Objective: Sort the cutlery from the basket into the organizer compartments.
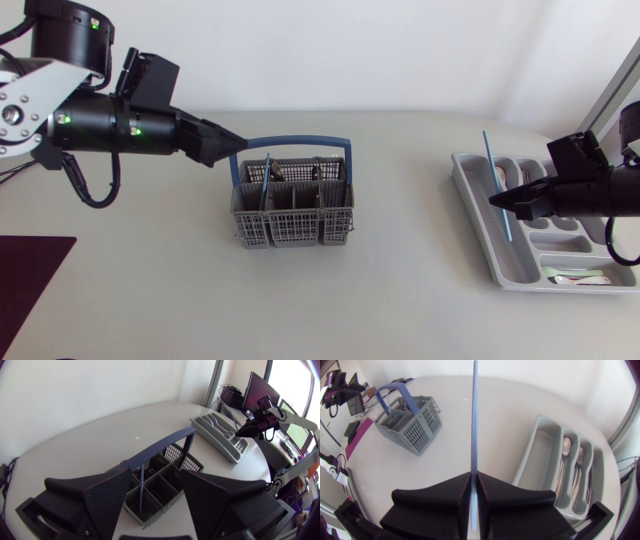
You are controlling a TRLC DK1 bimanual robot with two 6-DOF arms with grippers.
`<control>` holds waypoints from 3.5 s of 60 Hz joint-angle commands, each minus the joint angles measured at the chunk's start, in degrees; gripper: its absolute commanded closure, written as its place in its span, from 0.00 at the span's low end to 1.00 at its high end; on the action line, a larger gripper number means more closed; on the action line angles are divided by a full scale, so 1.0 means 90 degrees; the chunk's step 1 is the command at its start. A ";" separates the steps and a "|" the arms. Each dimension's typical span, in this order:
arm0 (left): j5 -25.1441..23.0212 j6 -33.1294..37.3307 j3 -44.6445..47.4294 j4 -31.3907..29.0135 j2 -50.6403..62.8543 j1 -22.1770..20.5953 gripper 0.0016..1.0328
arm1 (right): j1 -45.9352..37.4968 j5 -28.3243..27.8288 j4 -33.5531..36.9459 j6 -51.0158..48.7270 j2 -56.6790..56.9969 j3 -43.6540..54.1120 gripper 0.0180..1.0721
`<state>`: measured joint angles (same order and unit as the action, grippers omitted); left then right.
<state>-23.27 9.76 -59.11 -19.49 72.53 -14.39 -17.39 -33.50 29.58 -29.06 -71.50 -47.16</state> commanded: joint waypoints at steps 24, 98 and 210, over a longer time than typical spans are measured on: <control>0.0222 0.0820 0.0709 0.0876 -0.0100 0.0750 0.34 | -0.0832 0.1163 -0.0504 0.0035 -0.2104 -0.0424 0.94; 0.0154 0.0986 0.0045 0.1745 0.1560 0.1296 0.44 | 0.0692 0.1720 -0.0865 0.0319 -0.0375 0.0640 0.39; -0.2444 0.2334 0.0562 -0.0716 0.1150 -0.0217 0.97 | 0.4617 0.2306 -0.2447 0.1920 -0.3188 -0.1655 0.94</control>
<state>-44.36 29.89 -56.34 -24.62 85.03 -13.41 24.38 -12.75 8.32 -13.21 -98.28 -60.10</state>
